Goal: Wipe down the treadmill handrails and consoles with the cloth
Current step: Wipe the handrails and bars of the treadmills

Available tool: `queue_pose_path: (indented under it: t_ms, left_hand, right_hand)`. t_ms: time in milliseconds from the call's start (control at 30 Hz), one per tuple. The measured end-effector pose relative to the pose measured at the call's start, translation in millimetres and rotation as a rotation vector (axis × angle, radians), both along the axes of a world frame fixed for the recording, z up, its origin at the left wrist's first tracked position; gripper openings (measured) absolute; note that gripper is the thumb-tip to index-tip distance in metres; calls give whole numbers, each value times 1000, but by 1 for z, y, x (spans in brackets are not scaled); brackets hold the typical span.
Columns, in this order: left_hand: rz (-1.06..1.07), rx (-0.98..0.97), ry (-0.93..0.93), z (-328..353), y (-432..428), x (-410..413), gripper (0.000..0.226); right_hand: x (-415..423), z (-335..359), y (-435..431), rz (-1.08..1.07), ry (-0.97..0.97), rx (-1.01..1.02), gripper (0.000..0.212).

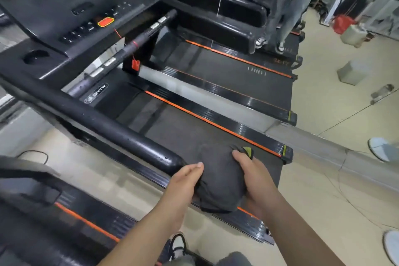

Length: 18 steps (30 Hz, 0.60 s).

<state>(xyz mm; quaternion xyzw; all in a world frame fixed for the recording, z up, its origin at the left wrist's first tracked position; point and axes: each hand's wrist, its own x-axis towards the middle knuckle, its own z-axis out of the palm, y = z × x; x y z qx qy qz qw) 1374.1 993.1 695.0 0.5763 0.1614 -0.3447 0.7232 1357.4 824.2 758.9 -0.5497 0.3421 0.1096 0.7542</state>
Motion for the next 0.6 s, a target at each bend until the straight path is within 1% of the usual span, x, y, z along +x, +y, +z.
queue_pose_path:
  t_ms: [133, 200, 233, 267, 333, 400, 467, 567, 600]
  left_hand:
    - [132, -74, 175, 1, -29, 21, 42]
    - [180, -127, 241, -3, -48, 35, 54]
    - [213, -159, 254, -3, -57, 44, 60]
    - [239, -204, 251, -3, -67, 55, 61]
    - [287, -339, 220, -2, -84, 81, 55]
    - [342, -417, 214, 4, -97, 109, 51]
    - [350, -389, 192, 12, -112, 132, 50]
    - [478, -181, 123, 15, -124, 161, 57]
    - [525, -152, 115, 17, -125, 169, 54]
  right_hand:
    - [45, 12, -24, 31, -30, 226, 36]
    - [69, 18, -41, 32, -25, 336, 43]
    - [82, 18, -52, 32, -39, 377, 47]
    - [95, 19, -62, 43, -44, 404, 49]
    - [122, 20, -84, 99, -47, 453, 45]
    - [153, 17, -108, 183, -33, 452, 42]
    - [183, 10, -135, 274, -38, 404, 44]
    - [227, -3, -159, 353, 15, 326, 39]
    - [241, -7, -161, 385, 30, 305, 35]
